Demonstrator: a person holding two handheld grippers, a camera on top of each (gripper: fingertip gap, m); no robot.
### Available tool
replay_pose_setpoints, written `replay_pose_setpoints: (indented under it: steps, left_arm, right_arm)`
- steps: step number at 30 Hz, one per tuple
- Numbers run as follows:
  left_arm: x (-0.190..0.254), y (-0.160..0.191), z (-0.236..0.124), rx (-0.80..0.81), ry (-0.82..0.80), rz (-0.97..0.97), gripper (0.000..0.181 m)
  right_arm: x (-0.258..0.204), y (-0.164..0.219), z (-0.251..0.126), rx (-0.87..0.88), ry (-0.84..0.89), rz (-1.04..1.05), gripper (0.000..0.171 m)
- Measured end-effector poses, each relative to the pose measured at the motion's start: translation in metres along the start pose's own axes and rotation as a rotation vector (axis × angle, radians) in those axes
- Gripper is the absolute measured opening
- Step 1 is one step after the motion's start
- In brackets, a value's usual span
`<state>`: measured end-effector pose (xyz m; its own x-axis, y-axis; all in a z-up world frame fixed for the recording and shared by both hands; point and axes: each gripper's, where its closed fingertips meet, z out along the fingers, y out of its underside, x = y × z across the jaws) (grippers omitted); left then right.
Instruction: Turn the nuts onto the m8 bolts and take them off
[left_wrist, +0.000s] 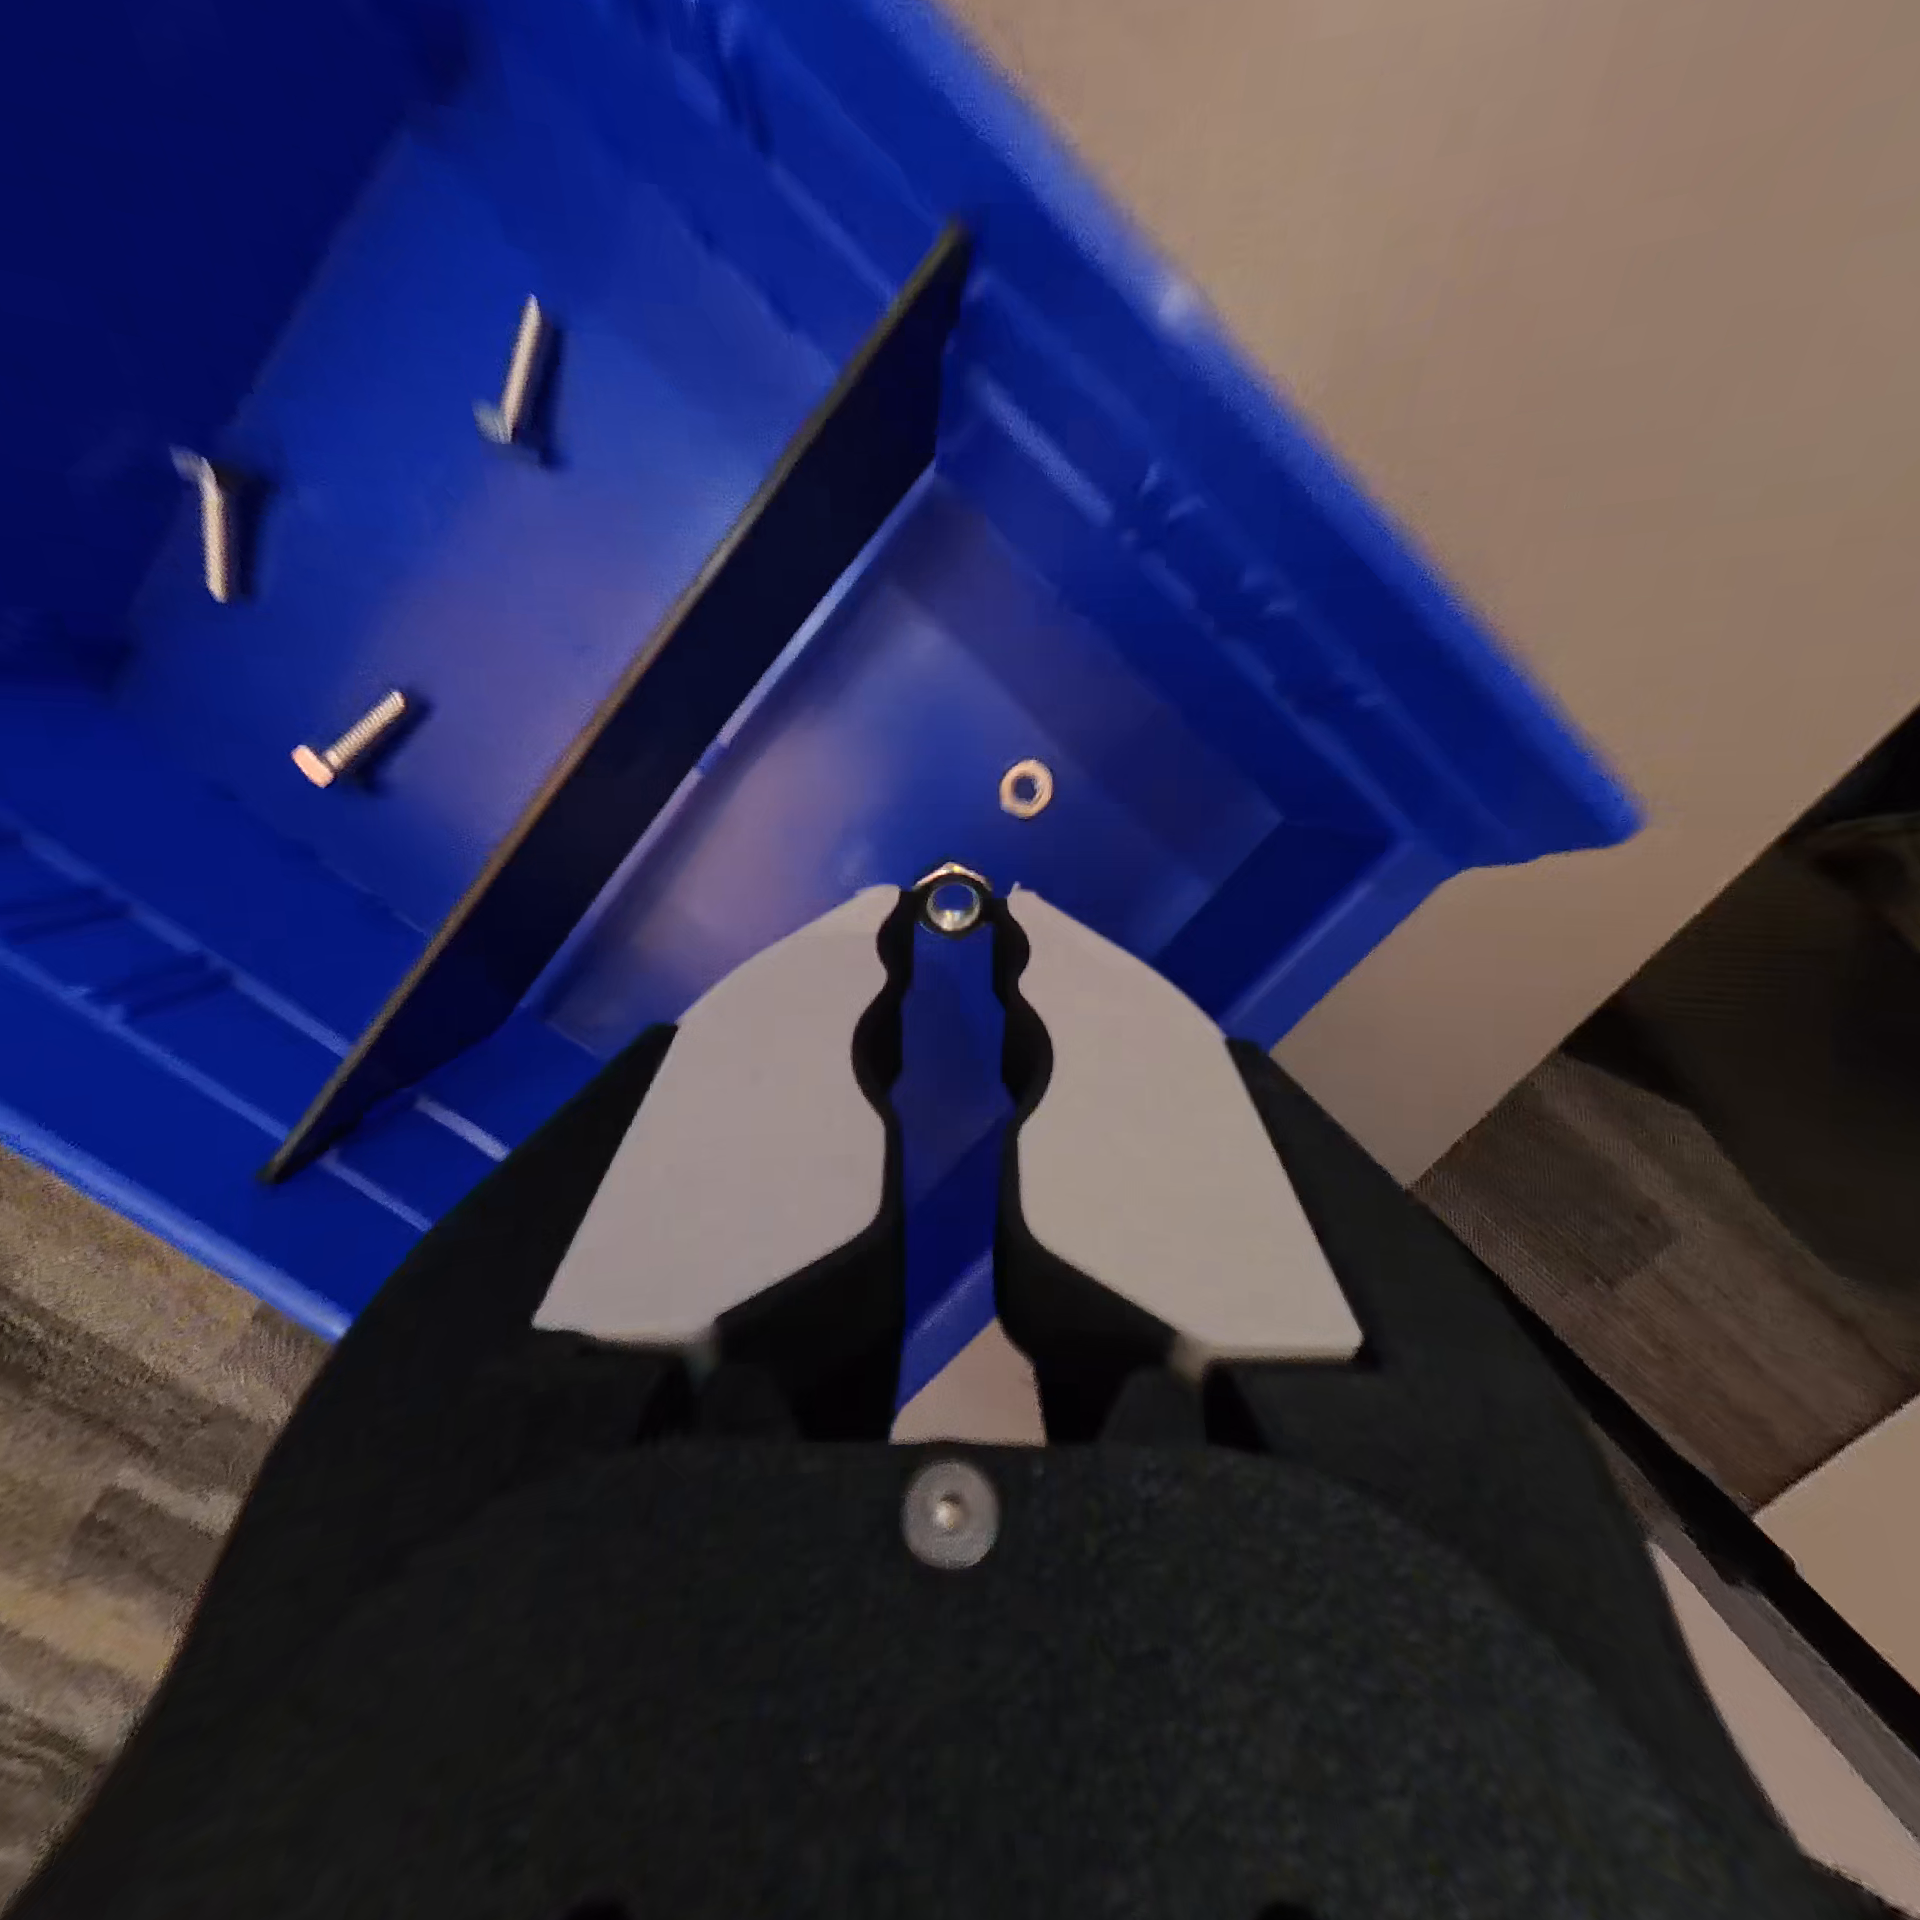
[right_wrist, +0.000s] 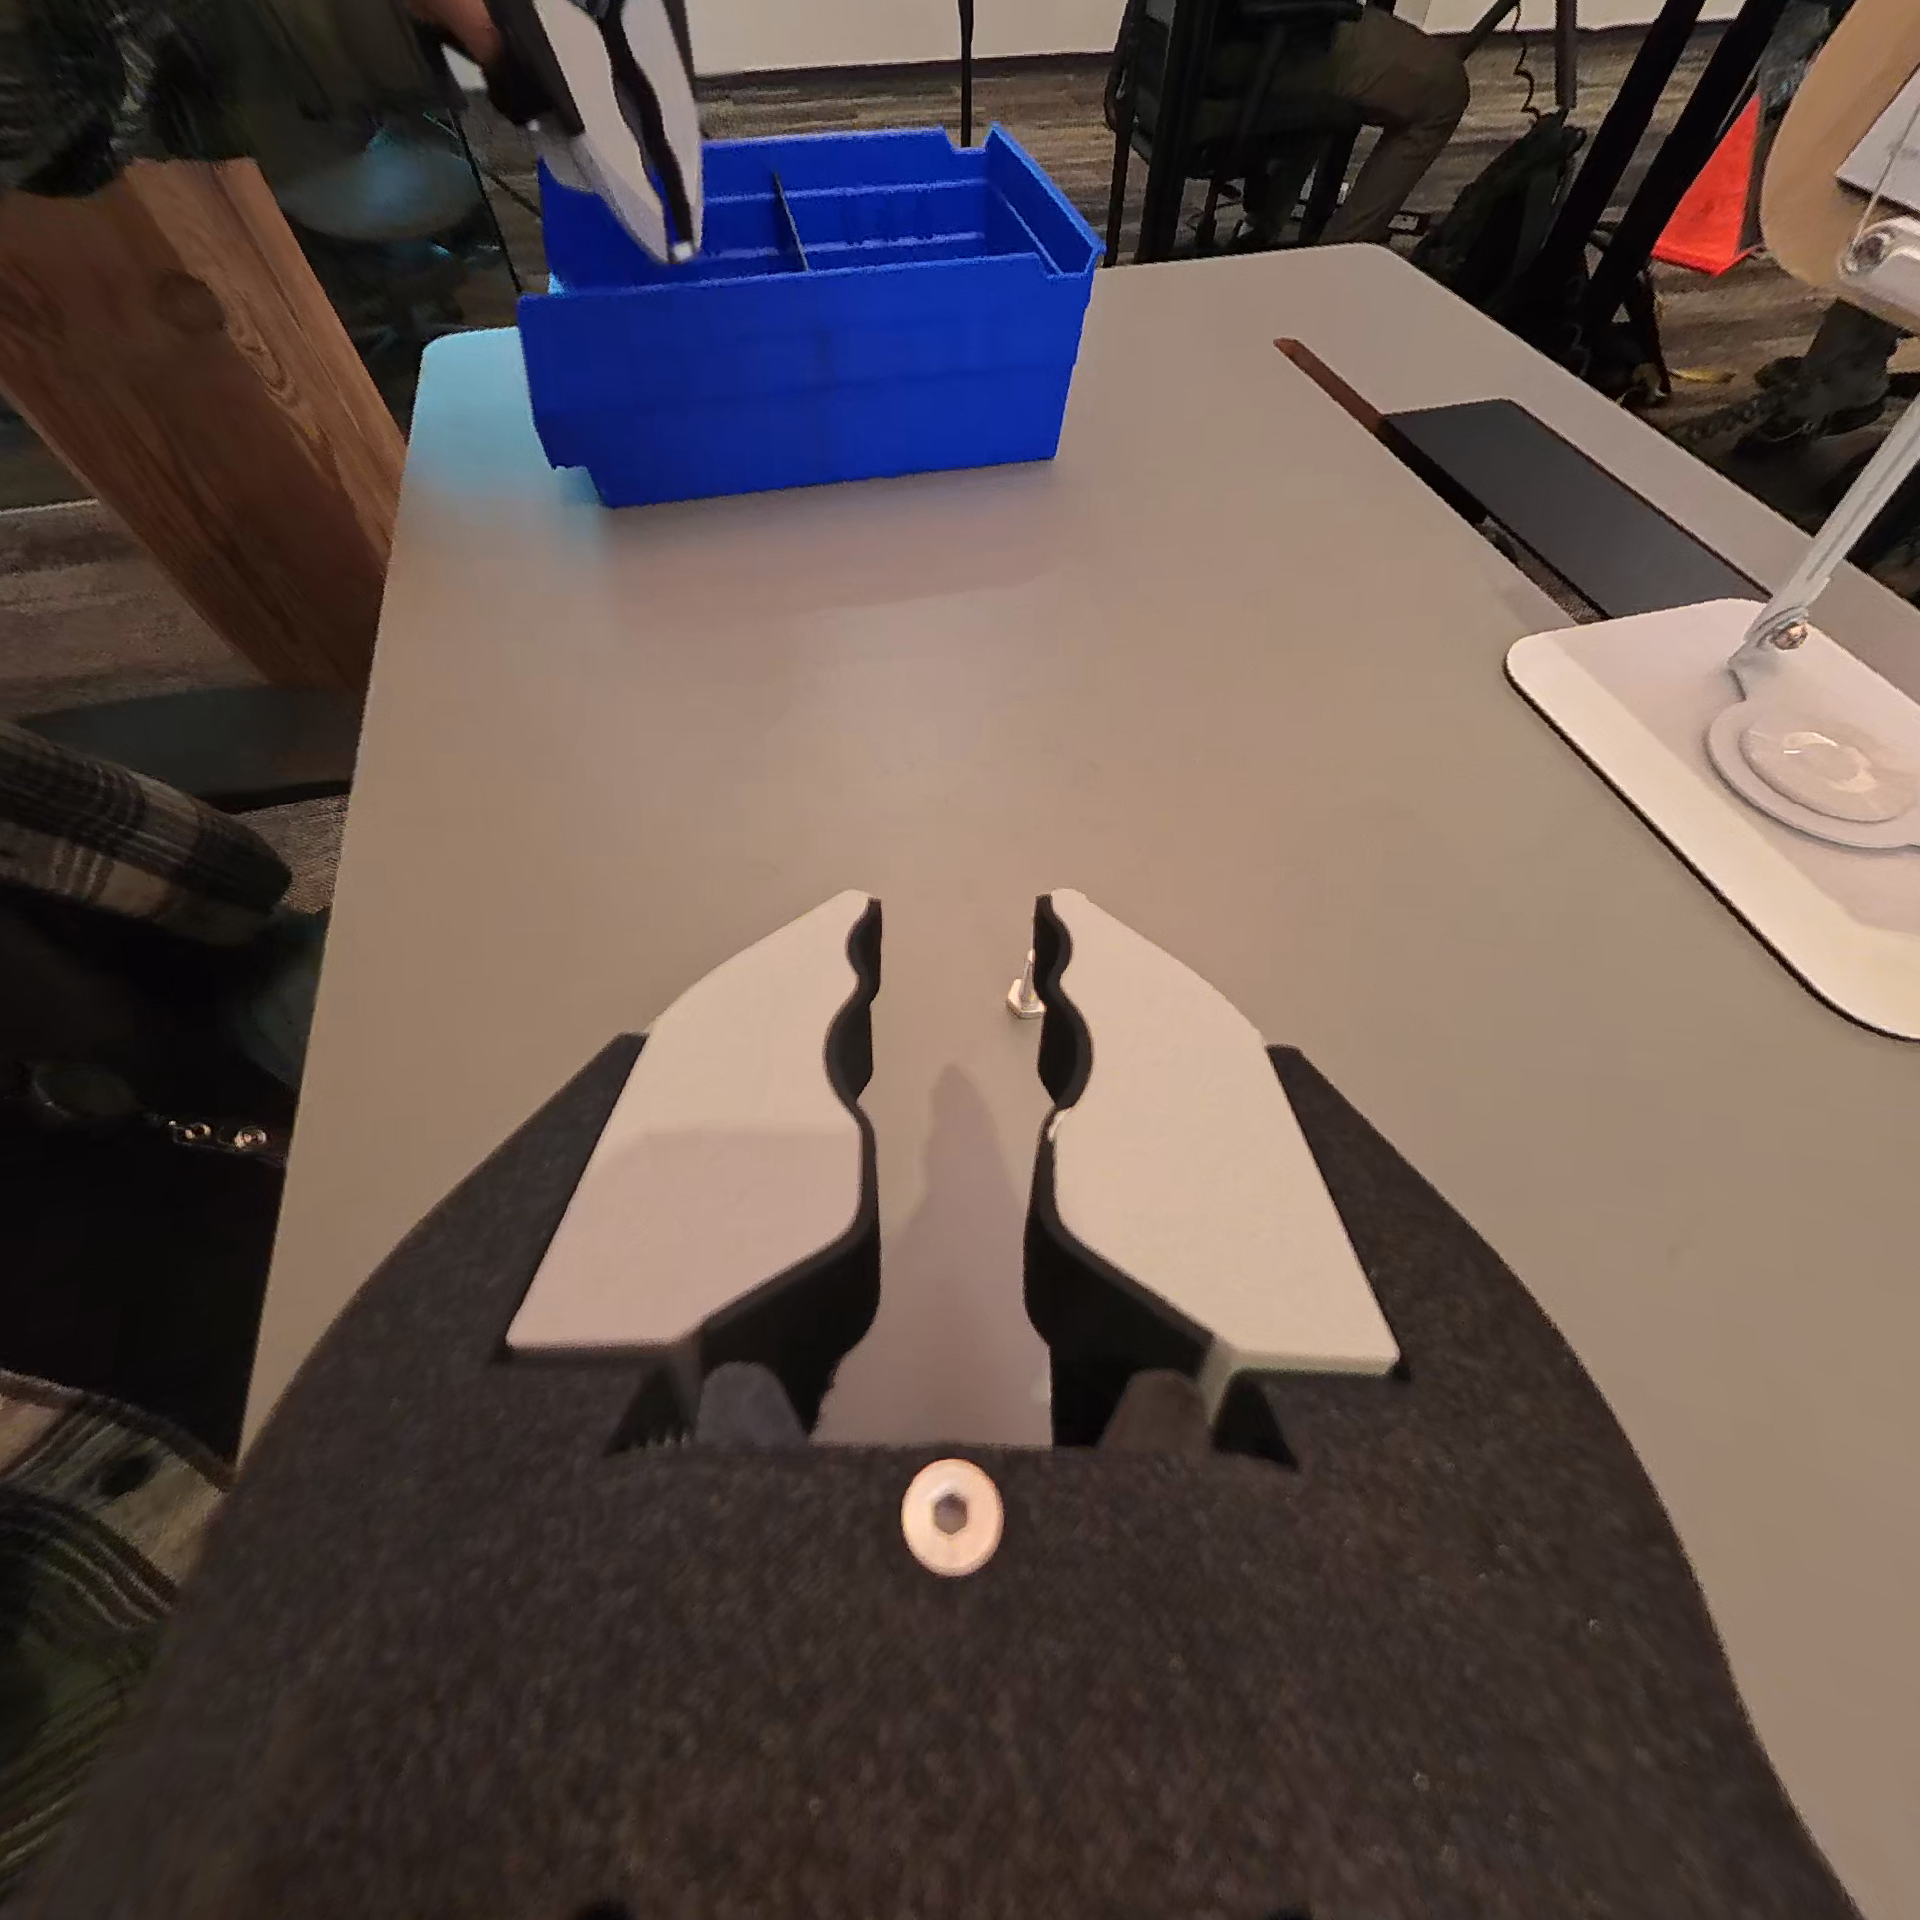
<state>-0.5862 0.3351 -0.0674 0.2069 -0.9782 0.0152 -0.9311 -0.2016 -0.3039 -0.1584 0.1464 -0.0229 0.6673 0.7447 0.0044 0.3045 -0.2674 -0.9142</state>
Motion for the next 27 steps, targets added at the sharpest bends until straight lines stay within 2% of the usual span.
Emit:
replay_pose_setpoints:
  steps: [7, 17, 22, 27]
  left_arm:
    - [0.042, -0.087, -0.031, 0.141, 0.01, 0.14, 0.013]
    - [0.126, -0.218, -0.02, 0.303, 0.15, 0.352, 0.014]
    - [0.166, -0.256, -0.003, 0.381, 0.231, 0.419, 0.013]
    - [0.191, -0.269, 0.014, 0.39, 0.282, 0.458, 0.014]
  right_arm:
    - [-0.006, -0.011, -0.011, 0.022, 0.016, -0.026, 0.027]
    - [-0.021, -0.032, -0.018, 0.015, 0.014, -0.114, 0.028]
    - [-0.023, -0.042, -0.017, 0.014, -0.009, -0.094, 0.028]
    - [-0.027, -0.048, -0.01, 0.002, -0.031, -0.1, 0.028]
